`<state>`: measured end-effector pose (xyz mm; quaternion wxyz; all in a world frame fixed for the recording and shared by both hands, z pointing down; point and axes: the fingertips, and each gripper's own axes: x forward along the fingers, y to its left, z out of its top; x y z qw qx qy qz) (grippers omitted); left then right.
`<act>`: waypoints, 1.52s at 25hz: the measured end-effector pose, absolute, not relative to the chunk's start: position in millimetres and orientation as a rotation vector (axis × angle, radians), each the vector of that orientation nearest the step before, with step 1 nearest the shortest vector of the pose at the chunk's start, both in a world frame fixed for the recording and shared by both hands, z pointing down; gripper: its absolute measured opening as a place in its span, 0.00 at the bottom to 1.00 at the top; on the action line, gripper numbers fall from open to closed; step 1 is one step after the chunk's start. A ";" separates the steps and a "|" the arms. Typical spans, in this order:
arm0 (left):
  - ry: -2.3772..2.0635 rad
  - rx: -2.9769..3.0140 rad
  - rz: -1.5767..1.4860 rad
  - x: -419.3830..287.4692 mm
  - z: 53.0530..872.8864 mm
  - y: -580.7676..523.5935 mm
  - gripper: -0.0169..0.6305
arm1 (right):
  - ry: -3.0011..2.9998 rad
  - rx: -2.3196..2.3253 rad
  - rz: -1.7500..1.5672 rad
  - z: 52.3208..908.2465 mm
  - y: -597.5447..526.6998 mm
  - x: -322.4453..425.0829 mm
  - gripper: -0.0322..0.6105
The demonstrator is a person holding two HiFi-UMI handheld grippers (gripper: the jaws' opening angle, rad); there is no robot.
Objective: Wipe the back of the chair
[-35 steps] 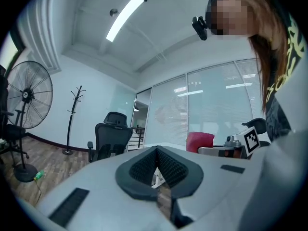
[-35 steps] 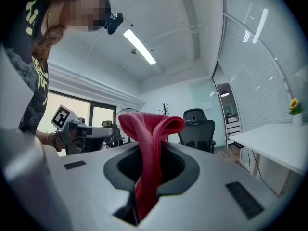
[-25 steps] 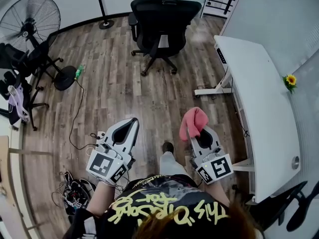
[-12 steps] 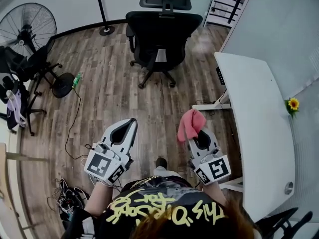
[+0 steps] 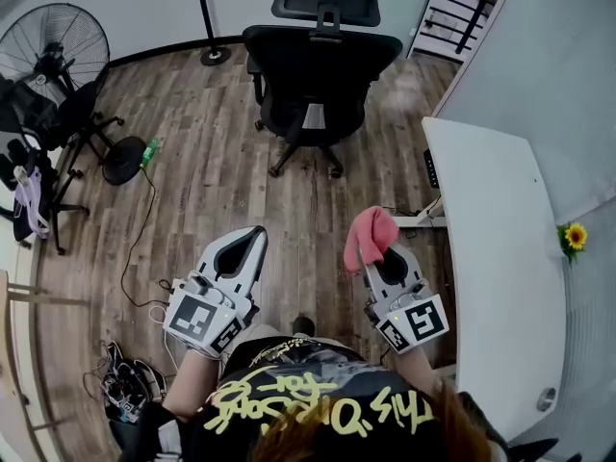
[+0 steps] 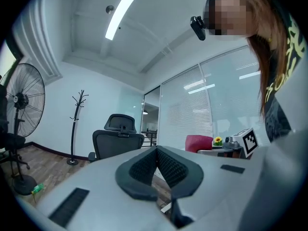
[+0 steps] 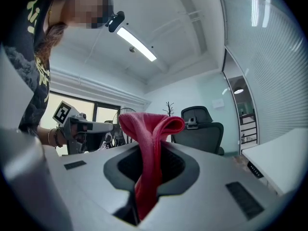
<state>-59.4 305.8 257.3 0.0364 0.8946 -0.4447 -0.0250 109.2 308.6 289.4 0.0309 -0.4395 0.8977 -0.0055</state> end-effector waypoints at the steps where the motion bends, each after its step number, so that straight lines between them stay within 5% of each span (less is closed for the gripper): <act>1: -1.365 2.742 -0.071 -58.9 259.3 304.1 0.02 | 2.764 -1.341 -0.043 291.6 305.0 108.2 0.15; 38: -1.419 2.663 -0.116 -75.6 267.4 238.0 0.02 | 2.828 -1.297 -0.054 314.8 236.8 101.9 0.15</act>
